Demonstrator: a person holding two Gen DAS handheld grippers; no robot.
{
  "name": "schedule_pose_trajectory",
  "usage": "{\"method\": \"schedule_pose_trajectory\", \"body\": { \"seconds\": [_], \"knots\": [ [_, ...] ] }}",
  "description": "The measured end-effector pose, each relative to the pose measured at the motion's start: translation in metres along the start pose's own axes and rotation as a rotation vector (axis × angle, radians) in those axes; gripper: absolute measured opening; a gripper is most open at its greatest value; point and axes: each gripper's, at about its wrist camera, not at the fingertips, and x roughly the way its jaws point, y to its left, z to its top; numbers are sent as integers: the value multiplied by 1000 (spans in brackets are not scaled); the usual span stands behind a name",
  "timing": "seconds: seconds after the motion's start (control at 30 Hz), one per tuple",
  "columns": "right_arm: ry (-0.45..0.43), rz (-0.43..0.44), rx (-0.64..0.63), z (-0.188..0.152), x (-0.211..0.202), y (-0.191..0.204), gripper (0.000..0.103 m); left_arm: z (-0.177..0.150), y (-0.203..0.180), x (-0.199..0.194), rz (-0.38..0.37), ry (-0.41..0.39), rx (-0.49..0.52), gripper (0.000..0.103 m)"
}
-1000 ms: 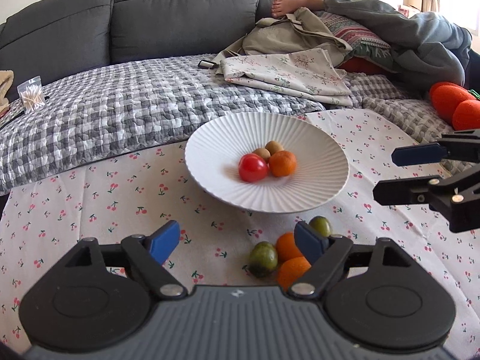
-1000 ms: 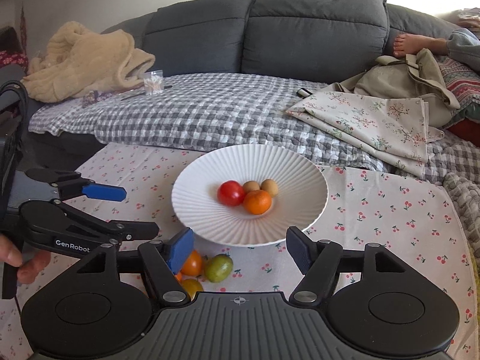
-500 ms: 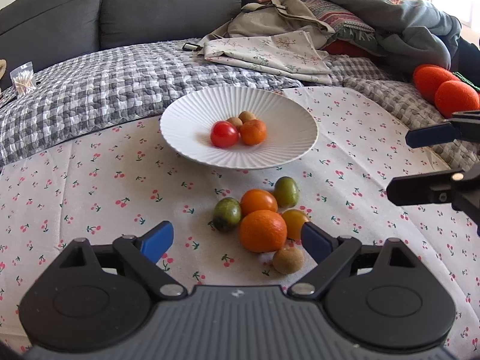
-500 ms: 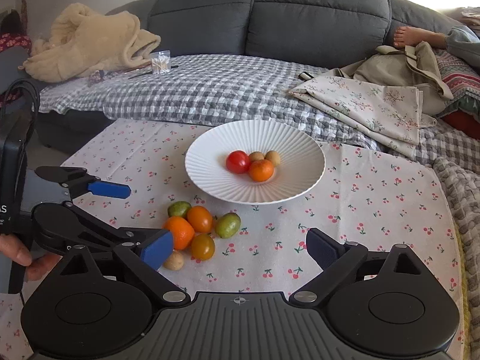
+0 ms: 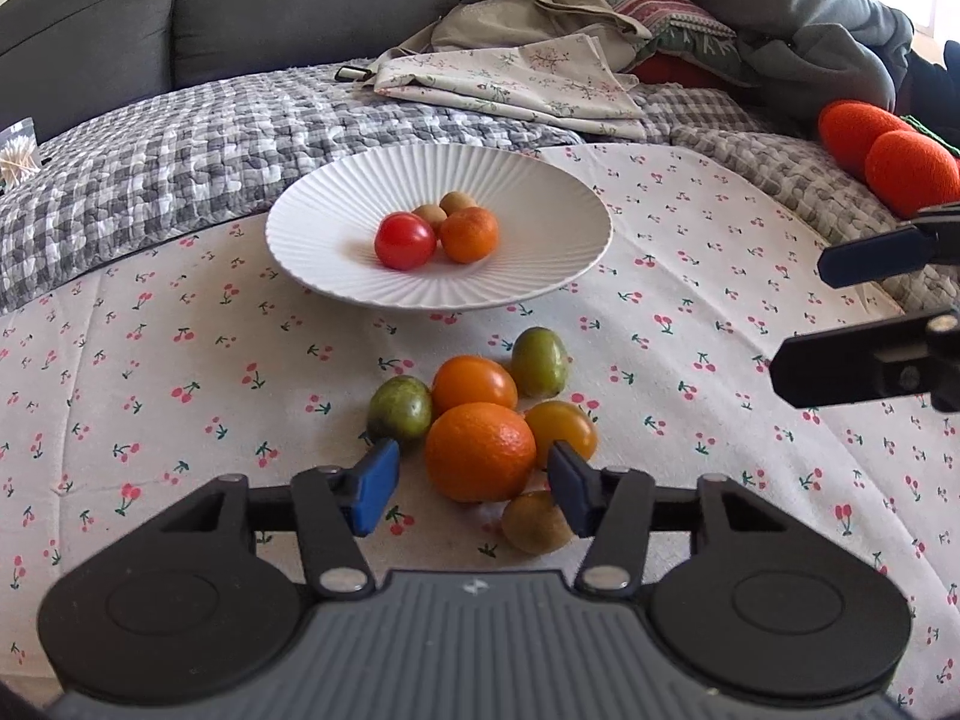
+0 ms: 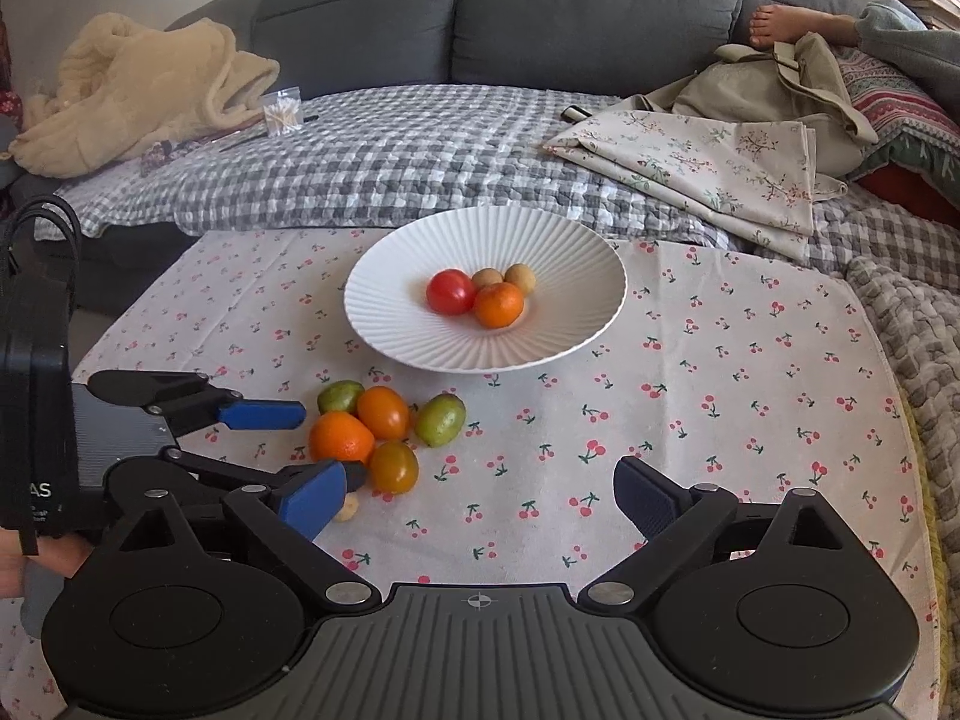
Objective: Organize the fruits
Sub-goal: 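Move both open tools back toward the remaining fruits, then grasp a large mandarin with the left tool while the right tool grasps an orange cherry tomato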
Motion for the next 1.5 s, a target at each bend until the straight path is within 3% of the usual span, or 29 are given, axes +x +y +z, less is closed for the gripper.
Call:
{"method": "schedule_pose_trajectory", "body": {
  "seconds": [0.1, 0.53, 1.1, 1.5],
  "knots": [
    [3, 5, -14, -1, 4, 2, 97, 0, -1, 5, -14, 2, -1, 40],
    [10, 27, -36, -4, 22, 7, 97, 2, 10, -9, -30, 8, -38, 39],
    [0, 61, -17, -11, 67, 29, 95, 9, 56, -31, 61, 14, -149, 39],
    [-19, 53, -9, -11, 85, 40, 69, 10, 62, -29, 71, 17, -169, 39]
  ]
}}
